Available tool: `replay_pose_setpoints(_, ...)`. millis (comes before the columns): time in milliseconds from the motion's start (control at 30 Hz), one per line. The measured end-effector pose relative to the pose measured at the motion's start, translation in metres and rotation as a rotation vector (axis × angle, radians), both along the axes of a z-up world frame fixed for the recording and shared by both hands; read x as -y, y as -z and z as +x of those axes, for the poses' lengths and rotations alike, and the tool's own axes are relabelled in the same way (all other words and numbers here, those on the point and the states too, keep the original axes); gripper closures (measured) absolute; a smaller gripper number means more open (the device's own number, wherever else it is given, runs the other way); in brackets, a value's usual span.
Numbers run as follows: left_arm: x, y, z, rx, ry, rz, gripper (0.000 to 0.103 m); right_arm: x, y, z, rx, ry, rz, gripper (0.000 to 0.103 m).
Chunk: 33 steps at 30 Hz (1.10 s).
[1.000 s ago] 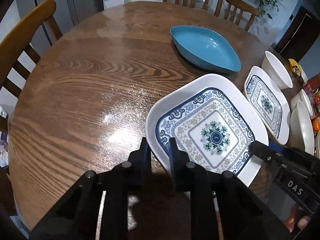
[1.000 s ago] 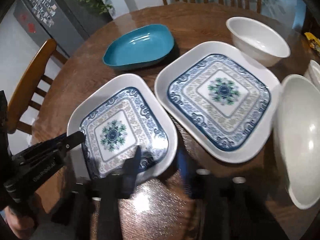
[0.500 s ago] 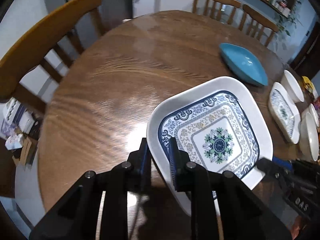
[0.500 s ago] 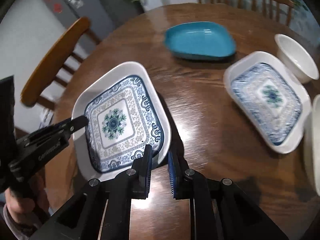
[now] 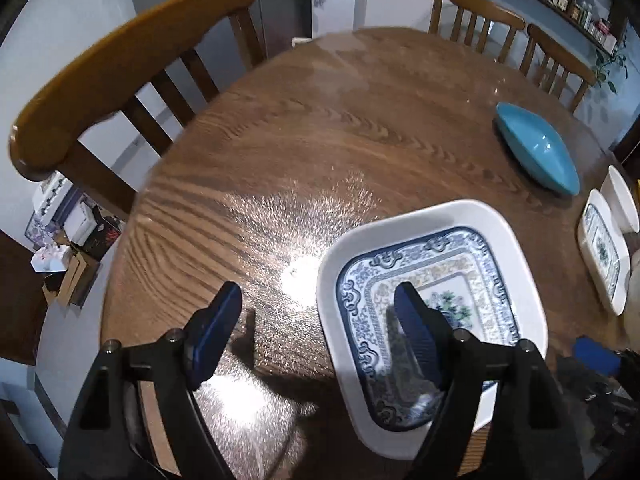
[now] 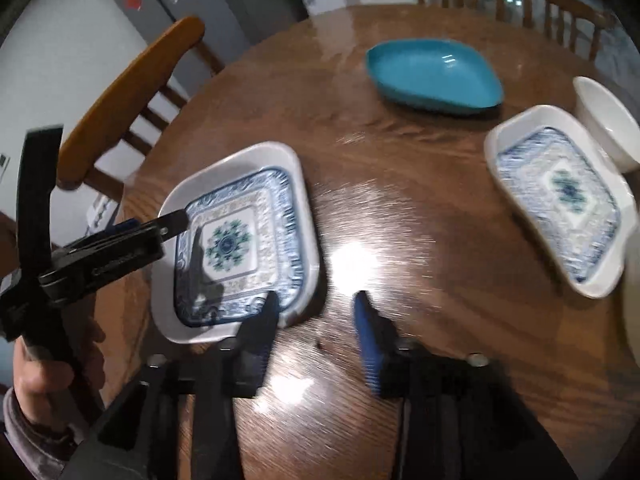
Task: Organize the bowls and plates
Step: 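Lift the patterned plate with the left tool and carry it toward the other patterned plate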
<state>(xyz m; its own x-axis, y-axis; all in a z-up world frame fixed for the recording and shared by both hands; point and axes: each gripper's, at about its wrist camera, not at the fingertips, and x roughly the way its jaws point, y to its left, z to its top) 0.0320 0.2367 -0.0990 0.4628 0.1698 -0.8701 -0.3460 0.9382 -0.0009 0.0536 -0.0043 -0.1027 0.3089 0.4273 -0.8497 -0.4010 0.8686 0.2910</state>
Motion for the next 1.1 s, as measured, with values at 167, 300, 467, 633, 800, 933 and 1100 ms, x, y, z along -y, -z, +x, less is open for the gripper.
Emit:
replay_pose_setpoints(167, 0.04, -0.023, 0.001, 0.043, 0.097, -0.041, 0.025, 0.059, -0.015, -0.011, 0.028, 0.091, 0.039, 0.055)
replay_pose_setpoints(300, 0.088, -0.03, 0.01, 0.053, 0.22, -0.072, 0.025, 0.103, -0.02, -0.022, 0.039, 0.181, 0.056, 0.055)
replay_pose_setpoints(467, 0.142, -0.024, 0.036, 0.047, 0.32, -0.086, 0.025, 0.152, -0.022, -0.039, 0.041, 0.283, 0.073, 0.055)
replay_pose_setpoints(633, 0.191, -0.021, 0.071, 0.056, 0.369, -0.089, 0.025, 0.18, -0.018, -0.053, 0.034, 0.332, 0.062, 0.055)
replay_pose_setpoints(800, 0.209, -0.003, 0.118, -0.002, 0.324, -0.02, 0.026, 0.196, -0.015, -0.06, 0.019, 0.368, 0.055, 0.055)
replay_pose_setpoints(933, 0.208, 0.018, 0.138, -0.1, 0.287, 0.028, 0.024, 0.21, -0.014, -0.062, 0.012, 0.38, 0.054, 0.055)
replay_pose_setpoints(1100, 0.203, 0.025, 0.127, -0.129, 0.306, 0.084, 0.024, 0.213, -0.011, -0.057, 0.006, 0.371, 0.059, 0.054)
